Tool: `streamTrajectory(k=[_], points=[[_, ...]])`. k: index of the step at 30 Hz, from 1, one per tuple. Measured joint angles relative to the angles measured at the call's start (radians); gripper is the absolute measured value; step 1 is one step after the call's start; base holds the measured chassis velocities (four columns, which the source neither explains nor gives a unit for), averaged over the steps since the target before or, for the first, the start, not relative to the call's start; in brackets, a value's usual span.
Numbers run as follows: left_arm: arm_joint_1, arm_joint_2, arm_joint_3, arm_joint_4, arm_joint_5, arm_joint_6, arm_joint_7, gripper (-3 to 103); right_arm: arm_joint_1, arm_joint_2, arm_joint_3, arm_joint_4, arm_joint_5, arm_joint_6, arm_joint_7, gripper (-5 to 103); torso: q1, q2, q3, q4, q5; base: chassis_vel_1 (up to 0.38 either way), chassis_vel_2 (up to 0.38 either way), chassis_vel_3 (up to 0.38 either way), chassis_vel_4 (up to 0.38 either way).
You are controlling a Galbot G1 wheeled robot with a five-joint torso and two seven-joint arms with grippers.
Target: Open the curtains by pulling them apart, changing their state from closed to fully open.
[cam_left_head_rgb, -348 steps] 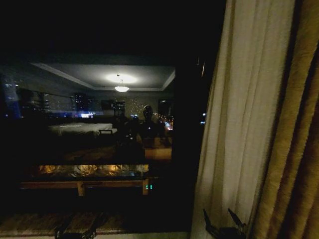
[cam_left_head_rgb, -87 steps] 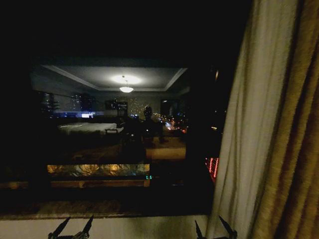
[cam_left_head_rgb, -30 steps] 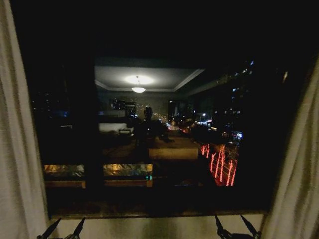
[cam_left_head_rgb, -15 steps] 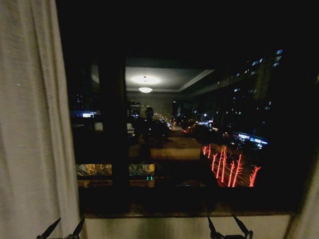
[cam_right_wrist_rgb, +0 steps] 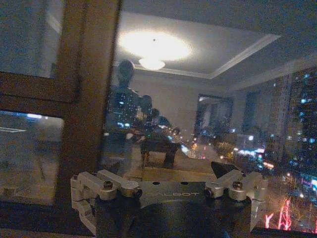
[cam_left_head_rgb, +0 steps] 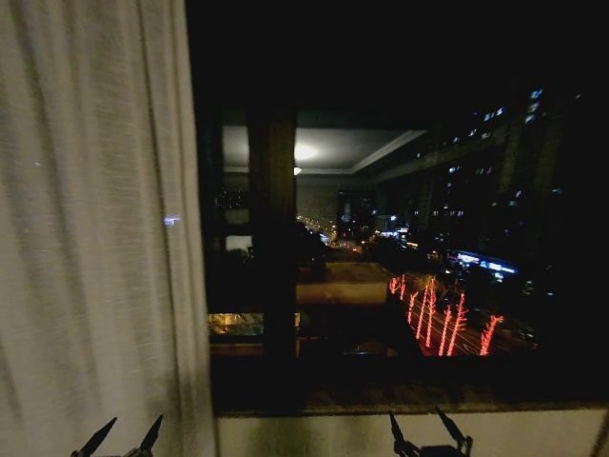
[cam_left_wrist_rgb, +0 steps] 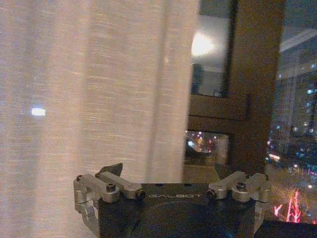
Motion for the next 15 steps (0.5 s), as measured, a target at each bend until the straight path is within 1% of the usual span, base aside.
streamTrajectory(k=[3,6,8,9,10,11,14,15], points=[[0.001,-0.002,0.000,0.000,0.000,0.000,0.000,100,0.003,0.000,-0.009,-0.001,-0.012,-0.003,0.000,100,0.000,0.000,0.000,0.0000,-0.0004,0.255,0.277,-0.281,-0.270],[0.000,-0.004,0.001,-0.001,0.002,0.001,0.000,100,0.014,0.000,-0.022,-0.006,-0.017,-0.045,0.001,100,0.000,0.000,0.000,-0.0001,0.0004,0.199,0.224,-0.213,-0.207],[-0.001,-0.004,0.002,0.000,0.007,0.001,0.000,100,0.021,0.000,-0.025,-0.007,-0.016,-0.057,0.001,100,0.000,0.000,0.000,0.0000,0.0004,0.155,0.172,-0.159,-0.166],[-0.002,-0.005,0.003,0.000,0.011,0.001,0.000,100,0.027,0.000,-0.028,-0.007,-0.016,-0.067,0.002,100,0.000,0.000,0.000,-0.0001,0.0002,0.155,0.076,-0.144,-0.137],[-0.005,-0.007,0.006,0.002,0.019,0.002,0.000,100,0.045,0.000,-0.034,-0.008,-0.013,-0.092,0.004,100,0.000,0.000,0.000,-0.0001,-0.0008,0.062,0.030,-0.057,-0.074],[-0.005,-0.007,0.006,0.002,0.019,0.002,0.000,100,0.045,0.000,-0.034,-0.008,-0.013,-0.092,0.004,100,0.000,0.000,0.000,-0.0001,-0.0008,0.062,0.030,-0.057,-0.074],[-0.013,-0.011,0.013,0.002,0.027,0.006,-0.001,100,0.104,0.000,-0.055,-0.019,0.007,-0.139,0.014,100,0.000,0.000,0.000,0.0000,0.0004,0.009,0.010,-0.019,-0.002],[-0.013,-0.011,0.013,0.002,0.027,0.006,-0.001,100,0.104,0.000,-0.055,-0.019,0.007,-0.139,0.014,100,0.000,0.000,0.000,0.0000,0.0004,0.000,0.000,0.000,0.000]])
